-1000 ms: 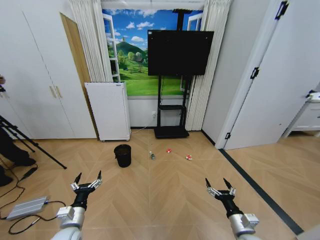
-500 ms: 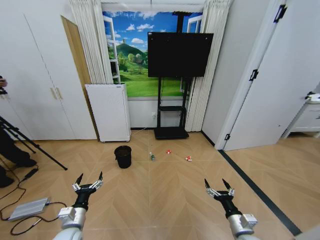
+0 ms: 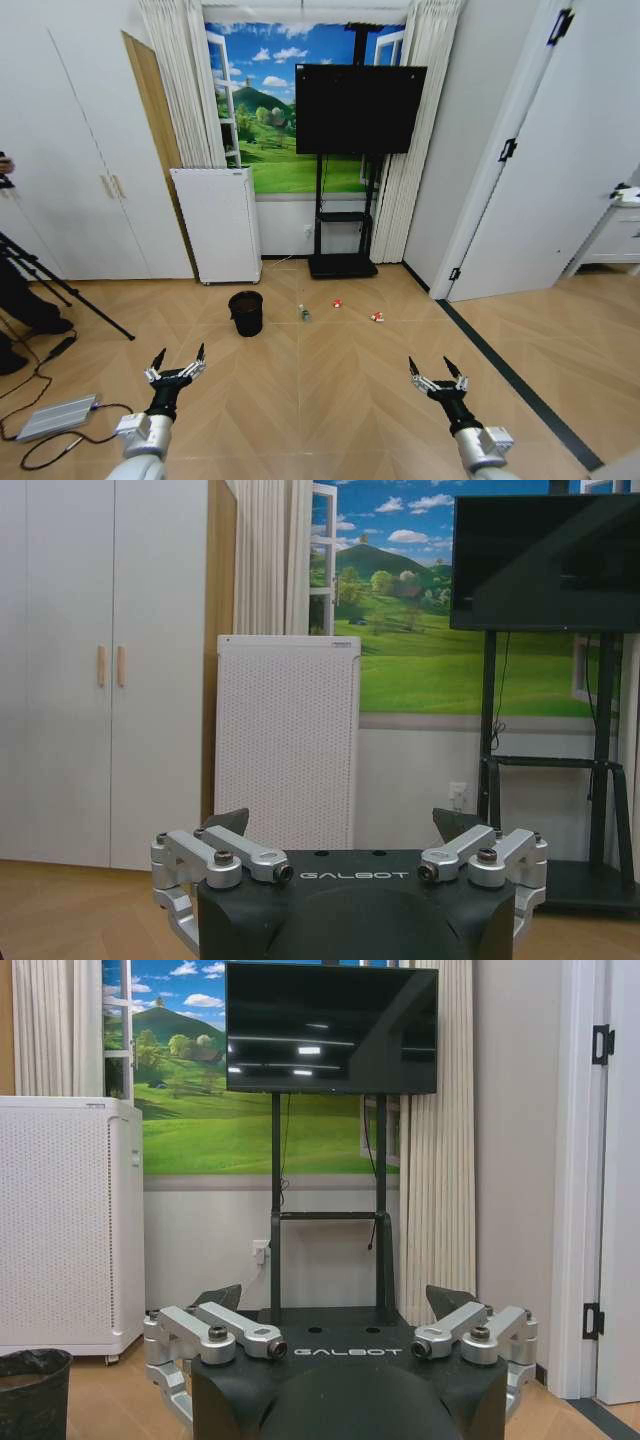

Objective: Pick up the trash bin and place the garbage on the floor into it.

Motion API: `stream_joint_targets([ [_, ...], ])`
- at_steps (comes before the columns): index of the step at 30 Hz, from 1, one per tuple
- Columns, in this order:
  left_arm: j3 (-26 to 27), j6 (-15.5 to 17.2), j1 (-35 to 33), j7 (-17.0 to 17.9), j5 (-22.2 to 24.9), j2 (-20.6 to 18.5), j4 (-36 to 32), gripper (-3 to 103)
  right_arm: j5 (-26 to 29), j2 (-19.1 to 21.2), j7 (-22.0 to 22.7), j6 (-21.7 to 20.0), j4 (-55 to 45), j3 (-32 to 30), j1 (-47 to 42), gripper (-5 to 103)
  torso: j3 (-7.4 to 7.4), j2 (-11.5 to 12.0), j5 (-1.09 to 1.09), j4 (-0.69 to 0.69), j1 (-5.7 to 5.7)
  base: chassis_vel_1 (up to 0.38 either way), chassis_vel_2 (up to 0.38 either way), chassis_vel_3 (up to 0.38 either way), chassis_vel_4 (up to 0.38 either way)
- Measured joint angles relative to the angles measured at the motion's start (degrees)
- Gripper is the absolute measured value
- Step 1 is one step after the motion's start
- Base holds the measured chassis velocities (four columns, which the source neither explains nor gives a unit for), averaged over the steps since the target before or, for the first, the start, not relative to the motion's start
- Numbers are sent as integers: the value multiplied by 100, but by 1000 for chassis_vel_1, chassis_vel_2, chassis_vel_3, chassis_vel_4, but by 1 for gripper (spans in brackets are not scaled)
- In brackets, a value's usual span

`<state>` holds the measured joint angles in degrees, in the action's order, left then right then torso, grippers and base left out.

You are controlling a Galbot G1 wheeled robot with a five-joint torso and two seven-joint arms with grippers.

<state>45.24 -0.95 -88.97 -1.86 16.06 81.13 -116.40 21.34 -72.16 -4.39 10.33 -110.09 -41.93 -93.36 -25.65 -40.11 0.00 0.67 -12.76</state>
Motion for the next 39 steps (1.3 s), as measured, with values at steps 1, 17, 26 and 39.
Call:
stream_joint_targets([
  [1,2,-1,0,0,-9,3,3,100,-2,-4,0,3,5,0,-2,100,22,38,0,0,15,0,0,0,0],
  [17,5,-261,9,-15,-5,31,58,100,-426,-43,169,-55,138,-96,16,100,160,266,0,0,108,0,0,0,0],
  [26,6,-278,4,-21,-18,40,56,100,-336,-32,269,-100,163,-122,10,100,157,260,0,1,108,-32,23,30,-28],
  [39,18,-322,4,-25,-33,47,63,100,-284,-25,167,-50,165,-123,14,100,149,251,-3,2,100,-174,184,180,-185],
])
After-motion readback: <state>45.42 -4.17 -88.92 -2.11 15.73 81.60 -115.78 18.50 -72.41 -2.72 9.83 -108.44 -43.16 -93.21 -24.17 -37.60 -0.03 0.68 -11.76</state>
